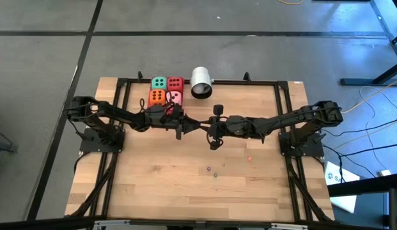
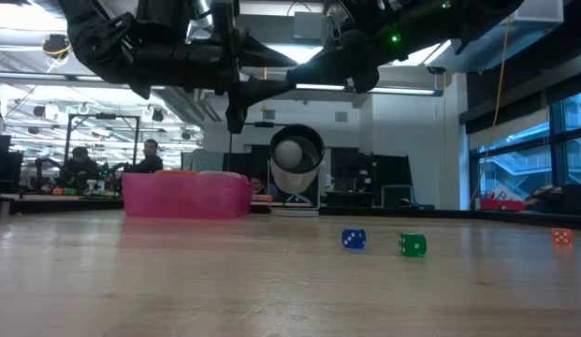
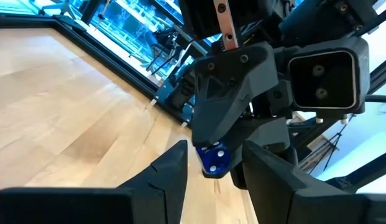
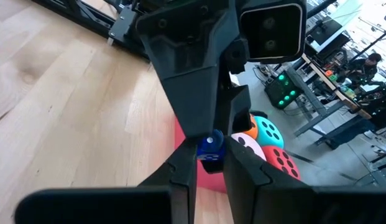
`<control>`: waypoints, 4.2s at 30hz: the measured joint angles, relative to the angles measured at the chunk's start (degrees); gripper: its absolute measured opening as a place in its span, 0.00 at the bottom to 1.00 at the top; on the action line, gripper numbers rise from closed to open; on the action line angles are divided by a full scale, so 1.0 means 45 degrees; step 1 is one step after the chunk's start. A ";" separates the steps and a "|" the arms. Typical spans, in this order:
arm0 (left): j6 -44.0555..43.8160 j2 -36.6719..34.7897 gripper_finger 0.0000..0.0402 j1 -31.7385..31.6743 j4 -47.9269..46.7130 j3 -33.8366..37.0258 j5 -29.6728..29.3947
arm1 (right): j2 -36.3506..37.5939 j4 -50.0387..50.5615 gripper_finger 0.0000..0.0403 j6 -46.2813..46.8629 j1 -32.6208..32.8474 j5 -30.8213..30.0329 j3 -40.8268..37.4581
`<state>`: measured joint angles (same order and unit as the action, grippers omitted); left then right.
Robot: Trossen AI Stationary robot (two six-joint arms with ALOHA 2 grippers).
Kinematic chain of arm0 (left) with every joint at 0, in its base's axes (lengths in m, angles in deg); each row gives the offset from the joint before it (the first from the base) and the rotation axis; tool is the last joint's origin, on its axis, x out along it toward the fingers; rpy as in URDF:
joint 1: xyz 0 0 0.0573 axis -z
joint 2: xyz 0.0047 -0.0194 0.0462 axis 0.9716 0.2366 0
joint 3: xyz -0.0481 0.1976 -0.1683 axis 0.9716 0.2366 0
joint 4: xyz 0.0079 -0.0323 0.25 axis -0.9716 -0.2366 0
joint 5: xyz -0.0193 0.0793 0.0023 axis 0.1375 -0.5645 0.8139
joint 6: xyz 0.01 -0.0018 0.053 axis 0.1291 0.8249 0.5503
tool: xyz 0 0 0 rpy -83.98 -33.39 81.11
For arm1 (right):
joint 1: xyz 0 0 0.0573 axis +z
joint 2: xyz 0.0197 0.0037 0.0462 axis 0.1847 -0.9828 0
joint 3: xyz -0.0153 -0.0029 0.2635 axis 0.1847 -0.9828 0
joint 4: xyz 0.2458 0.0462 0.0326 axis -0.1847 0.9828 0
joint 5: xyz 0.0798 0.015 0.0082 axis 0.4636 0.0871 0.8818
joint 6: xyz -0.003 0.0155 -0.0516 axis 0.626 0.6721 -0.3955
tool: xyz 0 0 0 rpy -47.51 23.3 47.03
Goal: Pick & Place Dice
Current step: Put the top small blue dice into the red bin
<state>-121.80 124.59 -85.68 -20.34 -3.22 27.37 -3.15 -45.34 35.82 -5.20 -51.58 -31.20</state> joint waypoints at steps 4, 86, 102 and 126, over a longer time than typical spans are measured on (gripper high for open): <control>-0.0030 0.0000 0.36 0.0000 -0.0002 0.0000 -0.0049 | 0.0000 0.0000 0.14 0.0000 0.0001 0.0045 0.0000; 0.4670 -0.2477 0.05 0.0000 -0.3579 0.0005 -0.0444 | 0.2474 0.1728 0.52 0.0107 0.0167 -0.0593 0.0000; 0.6561 -0.7460 0.05 0.0155 -0.9827 0.0005 -0.3431 | 0.7813 0.0516 0.52 0.2538 -0.0690 0.1234 -0.3113; 0.4564 -0.9870 0.05 -0.0462 -1.1919 0.2419 -0.6062 | 1.1006 -0.1444 0.52 0.4784 -0.0703 0.1825 -0.6790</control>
<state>-101.26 80.18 -87.76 -73.98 7.67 0.09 46.38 -51.84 57.35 -8.36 -43.37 -61.75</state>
